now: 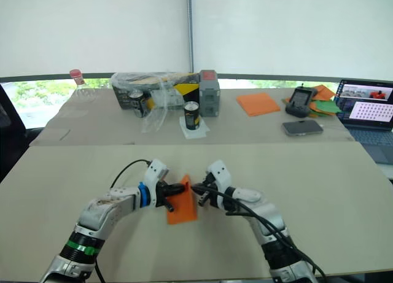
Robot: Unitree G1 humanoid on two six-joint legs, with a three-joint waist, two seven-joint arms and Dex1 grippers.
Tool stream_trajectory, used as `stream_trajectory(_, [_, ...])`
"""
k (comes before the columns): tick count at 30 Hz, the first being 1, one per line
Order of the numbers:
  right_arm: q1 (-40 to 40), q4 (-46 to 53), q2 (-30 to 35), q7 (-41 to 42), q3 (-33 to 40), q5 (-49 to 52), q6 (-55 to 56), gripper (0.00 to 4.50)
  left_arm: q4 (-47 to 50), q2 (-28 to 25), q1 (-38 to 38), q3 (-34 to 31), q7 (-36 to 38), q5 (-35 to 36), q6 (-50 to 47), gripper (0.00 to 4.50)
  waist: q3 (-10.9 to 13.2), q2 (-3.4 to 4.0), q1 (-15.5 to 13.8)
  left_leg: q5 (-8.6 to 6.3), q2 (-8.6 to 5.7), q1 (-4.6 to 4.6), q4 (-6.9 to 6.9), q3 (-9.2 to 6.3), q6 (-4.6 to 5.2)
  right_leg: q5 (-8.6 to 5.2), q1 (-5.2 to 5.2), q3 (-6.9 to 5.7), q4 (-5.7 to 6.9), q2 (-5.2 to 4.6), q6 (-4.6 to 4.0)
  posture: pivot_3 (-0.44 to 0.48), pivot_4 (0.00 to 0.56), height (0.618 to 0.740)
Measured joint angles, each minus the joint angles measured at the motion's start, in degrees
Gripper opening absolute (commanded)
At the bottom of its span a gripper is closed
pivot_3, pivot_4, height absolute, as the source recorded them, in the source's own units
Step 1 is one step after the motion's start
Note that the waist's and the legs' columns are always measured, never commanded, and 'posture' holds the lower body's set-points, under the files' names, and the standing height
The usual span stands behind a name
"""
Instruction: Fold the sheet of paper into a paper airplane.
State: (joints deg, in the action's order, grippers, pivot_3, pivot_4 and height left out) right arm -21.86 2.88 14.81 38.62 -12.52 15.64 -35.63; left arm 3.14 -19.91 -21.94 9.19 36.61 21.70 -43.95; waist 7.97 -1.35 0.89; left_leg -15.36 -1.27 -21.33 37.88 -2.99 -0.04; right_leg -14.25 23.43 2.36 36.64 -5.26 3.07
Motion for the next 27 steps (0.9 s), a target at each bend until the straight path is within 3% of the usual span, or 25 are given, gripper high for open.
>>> stream_trajectory(9, [-2.4, -2.1, -1.6, -0.4, 0.2, -0.3, 0.3, 0.00, -1.6, 1.5, 0.0, -0.4, -0.3, -1.3, 1.7, 0.02, 0.0, 0.00, 0.0, 0.01, 0.00, 0.03, 0.00, 0.00, 0.00, 0.00, 0.00, 0.00, 0.04, 0.01, 0.00, 0.000, 0.150, 0.740])
stream_trajectory(27, [-5.7, -11.0, -5.0, 0.4, -2.8, -3.9, 4.4, 0.00, 2.3, -5.7, 4.8, -5.2, 2.1, 0.0, 1.3, 0.02, 0.0, 0.01, 1.2, 0.00, 0.10, 0.11, 0.00, -0.02, -0.01, 0.00, -0.01, 0.00, 0.12, 0.07, 0.00, 0.000, 0.150, 0.740])
